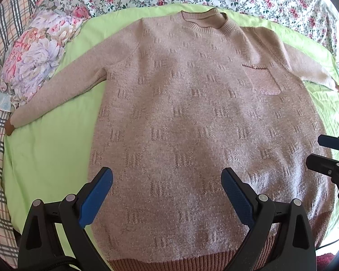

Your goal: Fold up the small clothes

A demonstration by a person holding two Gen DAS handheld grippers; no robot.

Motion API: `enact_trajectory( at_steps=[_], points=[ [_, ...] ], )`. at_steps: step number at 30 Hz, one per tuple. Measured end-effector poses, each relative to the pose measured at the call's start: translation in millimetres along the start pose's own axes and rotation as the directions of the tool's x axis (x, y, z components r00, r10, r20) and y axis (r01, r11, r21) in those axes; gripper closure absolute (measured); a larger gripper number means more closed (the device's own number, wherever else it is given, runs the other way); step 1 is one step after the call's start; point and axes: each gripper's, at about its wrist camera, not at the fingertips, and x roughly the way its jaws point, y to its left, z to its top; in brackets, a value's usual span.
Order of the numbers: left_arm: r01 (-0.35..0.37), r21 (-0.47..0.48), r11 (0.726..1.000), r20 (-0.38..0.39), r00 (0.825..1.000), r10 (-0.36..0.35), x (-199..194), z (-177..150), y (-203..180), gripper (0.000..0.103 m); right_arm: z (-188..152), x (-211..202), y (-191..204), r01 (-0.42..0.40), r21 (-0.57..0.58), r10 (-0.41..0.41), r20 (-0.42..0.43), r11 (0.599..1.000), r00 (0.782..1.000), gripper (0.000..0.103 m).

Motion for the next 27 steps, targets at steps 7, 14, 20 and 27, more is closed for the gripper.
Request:
enact_trajectory(
  at_steps=[7, 14, 20, 27],
  points=[
    [0.013, -0.02, 1.0, 0.018, 1.0, -0.013, 5.2, 2.6, 1.8, 0.006, 0.2, -0.3, 0.8, 0.001, -0.008, -0.001, 0.005, 1.0, 1.0, 0.014],
    [-0.028, -0.01, 1.0, 0.038, 0.999, 0.029, 7.1, 3.3, 0.8, 0.006, 3.2, -1.2, 0.3, -0.001, -0.001, 0.001, 0.02, 1.0, 1.0, 0.014],
    [-0.046, -0.012, 0.999, 0.042, 0.998, 0.047, 8.2, 4.4, 2.2, 0.006, 3.9, -1.7, -0.8, -0.012, 0.008, 0.012, 0.042, 1.0, 0.999, 0.014],
    [-0.043, -0.017, 0.999, 0.03, 0.999, 0.044, 10.6, 5.7, 1.9, 0.006, 3.5, -3.0, -3.7, -0.006, 0.011, 0.006, 0.047, 1.0, 0.999, 0.014]
  ],
)
